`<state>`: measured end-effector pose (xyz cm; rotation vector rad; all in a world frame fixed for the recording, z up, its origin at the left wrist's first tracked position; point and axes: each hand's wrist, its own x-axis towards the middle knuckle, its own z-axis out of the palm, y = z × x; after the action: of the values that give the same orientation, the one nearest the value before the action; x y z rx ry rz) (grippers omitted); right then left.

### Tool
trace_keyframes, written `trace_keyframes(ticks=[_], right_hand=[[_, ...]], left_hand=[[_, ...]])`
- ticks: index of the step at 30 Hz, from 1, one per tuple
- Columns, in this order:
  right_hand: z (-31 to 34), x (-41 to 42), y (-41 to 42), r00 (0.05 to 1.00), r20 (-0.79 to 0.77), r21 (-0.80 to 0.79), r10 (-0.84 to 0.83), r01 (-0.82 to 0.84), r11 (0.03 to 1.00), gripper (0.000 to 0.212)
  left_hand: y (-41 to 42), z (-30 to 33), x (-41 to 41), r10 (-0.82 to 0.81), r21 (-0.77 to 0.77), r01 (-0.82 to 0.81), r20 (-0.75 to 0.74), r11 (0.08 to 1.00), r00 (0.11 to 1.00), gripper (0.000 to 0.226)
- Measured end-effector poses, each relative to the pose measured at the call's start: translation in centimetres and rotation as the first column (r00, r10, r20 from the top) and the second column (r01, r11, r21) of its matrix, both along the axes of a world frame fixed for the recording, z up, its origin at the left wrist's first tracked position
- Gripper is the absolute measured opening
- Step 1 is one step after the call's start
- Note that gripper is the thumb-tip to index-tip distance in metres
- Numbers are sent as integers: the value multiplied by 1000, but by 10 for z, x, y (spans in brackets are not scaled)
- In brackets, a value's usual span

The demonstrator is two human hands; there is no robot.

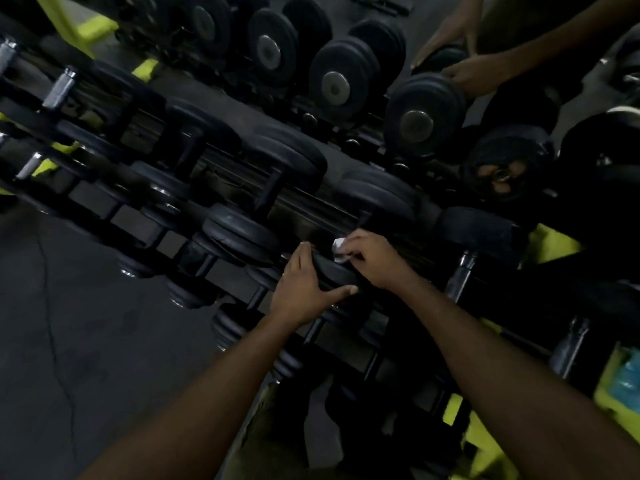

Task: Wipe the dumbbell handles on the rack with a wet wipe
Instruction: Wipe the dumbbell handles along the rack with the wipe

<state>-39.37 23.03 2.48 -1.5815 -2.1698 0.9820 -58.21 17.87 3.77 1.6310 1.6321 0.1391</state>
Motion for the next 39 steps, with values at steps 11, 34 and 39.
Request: trace_keyframes(ticks=[11,34,39], right_hand=[[6,-11,15,896,399,189,-196,129,973,22],[-3,-26,-15,568,-10,-176,-823,809,560,13],[-16,-15,-10,471,-111,-406,-875,782,472,25]], left_hand=[[11,-11,-12,-69,-86,70,15,994,998,144],[3,2,2,-71,-108,54,-157,993,985,138],[3,4,3,-65,-112,50,-131,992,989,136]])
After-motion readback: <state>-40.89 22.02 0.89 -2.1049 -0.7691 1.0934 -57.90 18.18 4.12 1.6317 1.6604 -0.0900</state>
